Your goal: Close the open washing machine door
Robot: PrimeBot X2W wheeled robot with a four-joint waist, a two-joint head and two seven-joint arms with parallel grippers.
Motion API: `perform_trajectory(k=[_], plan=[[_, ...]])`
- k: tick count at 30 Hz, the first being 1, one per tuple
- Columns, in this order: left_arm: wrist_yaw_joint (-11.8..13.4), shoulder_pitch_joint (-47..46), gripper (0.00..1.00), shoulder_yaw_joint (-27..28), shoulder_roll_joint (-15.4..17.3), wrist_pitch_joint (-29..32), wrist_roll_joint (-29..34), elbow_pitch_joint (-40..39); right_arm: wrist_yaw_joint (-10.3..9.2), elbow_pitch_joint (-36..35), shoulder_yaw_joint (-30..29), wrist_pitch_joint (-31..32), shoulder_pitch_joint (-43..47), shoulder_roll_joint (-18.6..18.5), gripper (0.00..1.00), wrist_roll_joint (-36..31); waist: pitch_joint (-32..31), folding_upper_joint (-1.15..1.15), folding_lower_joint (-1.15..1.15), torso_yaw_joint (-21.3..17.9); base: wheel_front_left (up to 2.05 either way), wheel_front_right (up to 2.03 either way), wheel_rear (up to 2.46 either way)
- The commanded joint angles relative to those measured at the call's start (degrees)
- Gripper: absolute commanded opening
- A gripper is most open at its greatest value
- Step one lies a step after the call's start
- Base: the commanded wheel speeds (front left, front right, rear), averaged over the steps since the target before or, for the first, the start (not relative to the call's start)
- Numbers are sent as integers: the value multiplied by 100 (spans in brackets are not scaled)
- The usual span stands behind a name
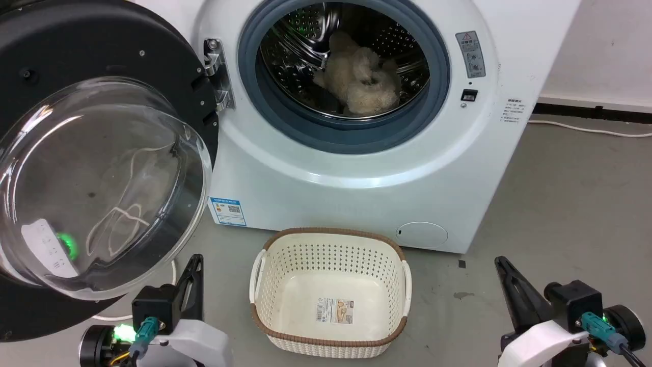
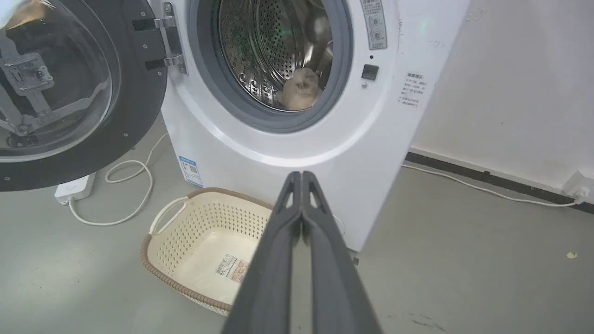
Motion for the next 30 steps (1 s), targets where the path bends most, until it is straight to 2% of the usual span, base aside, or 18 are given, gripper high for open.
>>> perform_trajectory(k=[1,30], plan=[[16,-26,0,6,0,2,15,-21,5,-32,-3,4,-81,24,0,32,0,0,0,0,0,0,0],[16,-26,0,6,0,2,15,-21,5,-32,-3,4,-81,24,0,32,0,0,0,0,0,0,0]])
